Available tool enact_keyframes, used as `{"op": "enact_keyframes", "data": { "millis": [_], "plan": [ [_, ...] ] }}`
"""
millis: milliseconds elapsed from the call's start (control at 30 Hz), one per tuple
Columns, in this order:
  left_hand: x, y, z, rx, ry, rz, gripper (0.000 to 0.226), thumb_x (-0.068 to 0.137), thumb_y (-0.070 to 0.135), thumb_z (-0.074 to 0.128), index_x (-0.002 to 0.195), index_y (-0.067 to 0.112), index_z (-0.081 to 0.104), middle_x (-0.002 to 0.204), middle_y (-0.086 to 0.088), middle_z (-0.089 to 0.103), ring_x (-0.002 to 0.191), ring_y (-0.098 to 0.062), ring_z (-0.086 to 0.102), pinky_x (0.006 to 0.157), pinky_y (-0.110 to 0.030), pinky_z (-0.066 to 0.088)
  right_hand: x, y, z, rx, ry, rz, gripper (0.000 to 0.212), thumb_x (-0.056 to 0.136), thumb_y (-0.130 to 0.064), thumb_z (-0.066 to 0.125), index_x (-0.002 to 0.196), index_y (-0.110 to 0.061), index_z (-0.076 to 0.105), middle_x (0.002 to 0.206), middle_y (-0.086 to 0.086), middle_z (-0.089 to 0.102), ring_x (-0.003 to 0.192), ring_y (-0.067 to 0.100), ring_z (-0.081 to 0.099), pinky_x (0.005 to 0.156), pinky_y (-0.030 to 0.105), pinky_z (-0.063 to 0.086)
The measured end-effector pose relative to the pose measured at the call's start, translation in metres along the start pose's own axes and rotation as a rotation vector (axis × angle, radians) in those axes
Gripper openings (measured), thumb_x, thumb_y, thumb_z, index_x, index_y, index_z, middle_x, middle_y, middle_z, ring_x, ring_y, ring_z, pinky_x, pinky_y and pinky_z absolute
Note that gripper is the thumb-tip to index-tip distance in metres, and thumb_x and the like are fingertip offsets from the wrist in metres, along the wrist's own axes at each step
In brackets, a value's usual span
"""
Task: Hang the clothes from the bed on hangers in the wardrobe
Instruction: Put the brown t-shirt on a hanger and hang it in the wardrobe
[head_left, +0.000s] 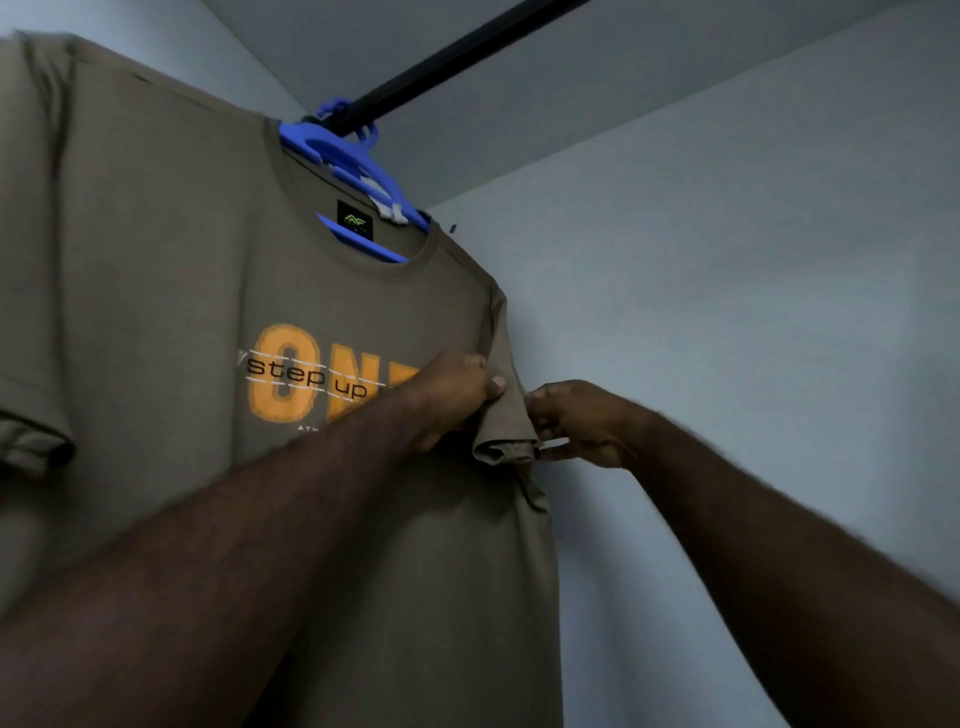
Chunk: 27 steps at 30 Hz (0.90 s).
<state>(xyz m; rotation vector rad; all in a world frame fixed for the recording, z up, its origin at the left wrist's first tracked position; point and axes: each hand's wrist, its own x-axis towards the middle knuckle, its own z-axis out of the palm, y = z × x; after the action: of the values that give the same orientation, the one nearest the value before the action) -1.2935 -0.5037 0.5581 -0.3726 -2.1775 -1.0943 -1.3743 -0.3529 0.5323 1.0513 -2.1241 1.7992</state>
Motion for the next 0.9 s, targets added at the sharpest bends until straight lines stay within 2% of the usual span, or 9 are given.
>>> {"op": "enact_keyframes", "data": {
  "millis": [167, 300, 400, 467, 533, 667, 767, 833, 900],
  "plan": [
    [-0.001, -0.001, -0.002, 0.086, -0.020, 0.060, 0.024, 0.100, 0.025, 0.054, 0.092, 0.003, 0.060, 0.086, -0.013, 0.065, 0.075, -0.022, 0.063, 0.071, -0.035, 0.055, 0.004, -0.023, -0.031, -0.209, 0.453, -0.254, 0.022, 0.080, -0.012, 0.076, 0.065, -0.013, 0.059, 0.065, 0.004, 0.060, 0.068, 0.021, 0.058, 0.061, 0.032, 0.046],
    [0.001, 0.004, -0.008, 0.735, 0.118, 0.278, 0.028, 0.099, 0.036, 0.051, 0.105, 0.009, 0.059, 0.100, -0.009, 0.064, 0.092, -0.022, 0.060, 0.084, -0.035, 0.050, 0.001, -0.037, -0.061, -0.259, 0.654, -0.356, 0.017, 0.082, -0.012, 0.073, 0.070, -0.017, 0.061, 0.077, 0.003, 0.065, 0.080, 0.023, 0.062, 0.069, 0.036, 0.050],
    [0.009, 0.023, -0.003, 0.936, 0.088, 0.466, 0.028, 0.102, 0.029, 0.044, 0.115, 0.008, 0.056, 0.114, -0.011, 0.061, 0.094, -0.020, 0.055, 0.079, -0.027, 0.039, -0.006, -0.046, -0.071, -0.356, 0.694, -0.480, 0.004, 0.087, -0.014, 0.065, 0.084, -0.014, 0.068, 0.088, -0.001, 0.067, 0.086, 0.016, 0.061, 0.065, 0.023, 0.045],
    [0.021, 0.044, 0.002, 0.873, 0.028, 0.482, 0.032, 0.104, 0.032, 0.039, 0.121, 0.010, 0.054, 0.121, -0.010, 0.058, 0.097, -0.016, 0.051, 0.082, -0.026, 0.037, -0.011, -0.047, -0.071, -0.458, 0.657, -0.512, 0.008, 0.090, -0.013, 0.061, 0.089, -0.013, 0.069, 0.091, -0.001, 0.066, 0.089, 0.015, 0.061, 0.066, 0.022, 0.044],
    [0.035, 0.064, 0.007, 0.727, -0.013, 0.390, 0.044, 0.105, 0.040, 0.030, 0.132, 0.011, 0.050, 0.133, -0.011, 0.054, 0.114, -0.021, 0.052, 0.095, -0.031, 0.039, -0.015, -0.045, -0.071, -0.506, 0.648, -0.538, 0.011, 0.091, -0.013, 0.059, 0.091, -0.011, 0.070, 0.092, -0.001, 0.067, 0.090, 0.016, 0.062, 0.071, 0.026, 0.045],
    [0.053, 0.077, 0.016, 0.662, -0.126, 0.203, 0.065, 0.102, 0.056, 0.011, 0.148, 0.018, 0.038, 0.154, -0.009, 0.035, 0.142, -0.027, 0.032, 0.118, -0.043, 0.021, -0.029, -0.044, -0.069, -0.493, 0.620, -0.611, 0.015, 0.095, -0.015, 0.057, 0.097, -0.012, 0.071, 0.094, -0.001, 0.070, 0.086, 0.014, 0.063, 0.071, 0.026, 0.050],
    [0.065, 0.073, 0.021, 0.604, -0.148, 0.126, 0.079, 0.094, 0.068, 0.005, 0.148, 0.022, 0.040, 0.156, -0.009, 0.032, 0.143, -0.029, 0.030, 0.118, -0.047, 0.022, -0.035, -0.038, -0.067, -0.469, 0.582, -0.648, 0.016, 0.095, -0.012, 0.056, 0.096, -0.014, 0.072, 0.087, -0.003, 0.069, 0.077, 0.011, 0.063, 0.069, 0.029, 0.052],
    [0.068, 0.076, 0.026, 0.562, -0.122, 0.090, 0.091, 0.087, 0.078, 0.006, 0.146, 0.019, 0.042, 0.152, -0.012, 0.038, 0.136, -0.032, 0.040, 0.111, -0.046, 0.034, -0.039, -0.034, -0.064, -0.453, 0.583, -0.659, 0.017, 0.095, -0.011, 0.056, 0.096, -0.013, 0.072, 0.084, -0.005, 0.068, 0.075, 0.009, 0.063, 0.068, 0.028, 0.051],
    [0.064, 0.083, 0.029, 0.482, -0.057, 0.079, 0.094, 0.085, 0.081, 0.020, 0.137, 0.009, 0.050, 0.137, -0.015, 0.055, 0.116, -0.031, 0.058, 0.094, -0.041, 0.049, -0.040, -0.030, -0.054, -0.442, 0.597, -0.684, 0.016, 0.095, -0.011, 0.056, 0.095, -0.012, 0.072, 0.085, -0.004, 0.070, 0.076, 0.009, 0.064, 0.070, 0.027, 0.051]
  ]
}}
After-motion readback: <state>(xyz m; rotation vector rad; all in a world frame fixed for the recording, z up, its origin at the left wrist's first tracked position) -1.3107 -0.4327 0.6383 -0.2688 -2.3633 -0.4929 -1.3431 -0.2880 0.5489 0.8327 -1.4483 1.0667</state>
